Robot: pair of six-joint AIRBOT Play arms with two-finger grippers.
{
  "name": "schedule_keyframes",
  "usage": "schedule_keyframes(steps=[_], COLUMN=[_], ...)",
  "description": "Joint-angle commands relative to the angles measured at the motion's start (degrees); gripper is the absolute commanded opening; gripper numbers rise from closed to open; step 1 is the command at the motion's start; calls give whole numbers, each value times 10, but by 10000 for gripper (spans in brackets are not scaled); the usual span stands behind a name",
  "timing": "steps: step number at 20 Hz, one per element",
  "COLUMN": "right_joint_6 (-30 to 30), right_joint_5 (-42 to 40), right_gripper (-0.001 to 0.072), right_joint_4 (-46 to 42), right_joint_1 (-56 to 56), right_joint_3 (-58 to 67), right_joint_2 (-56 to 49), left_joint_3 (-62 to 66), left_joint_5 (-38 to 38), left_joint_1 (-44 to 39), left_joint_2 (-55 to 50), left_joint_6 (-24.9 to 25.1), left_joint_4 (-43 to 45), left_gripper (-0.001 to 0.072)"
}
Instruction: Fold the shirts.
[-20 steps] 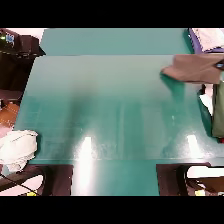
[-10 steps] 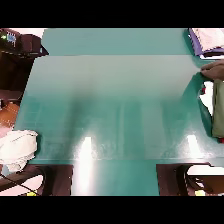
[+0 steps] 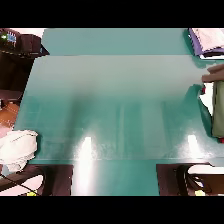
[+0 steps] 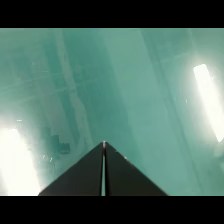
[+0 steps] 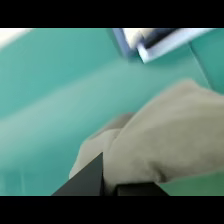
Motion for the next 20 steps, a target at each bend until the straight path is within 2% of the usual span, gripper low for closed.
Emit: schedule_keyframes(steps=[1, 7, 8, 9, 10, 11, 16, 20], right_joint_6=[52, 104, 104, 104, 104, 104, 131, 135], right_joint_5=[97, 158, 168, 174, 184, 192, 216, 231], right_gripper=[13, 19, 110, 315, 488, 509, 508, 505], right_joint_4=[-81, -206, -218, -221, -222, -226, -202, -21], right_joint_1=[-26, -47, -47, -47, -47, -47, -41, 16], right_joint_3=[6, 6, 6, 6, 6, 6, 6, 6], right_joint_2=[2, 31, 33, 34, 33, 33, 33, 33], left_joint_3=[0, 0, 0, 0, 0, 0, 0, 0], left_joint_5=[0, 0, 0, 0, 0, 0, 0, 11], left_joint_1=[0, 0, 0, 0, 0, 0, 0, 0], left_joint_2=[0, 0, 0, 0, 0, 0, 0, 0], left_joint_6=[4, 19, 20, 24, 31, 34, 34, 34], left_joint_4=[0, 0, 0, 0, 0, 0, 0, 0], left_gripper=[26, 26, 26, 26, 26, 26, 26, 26])
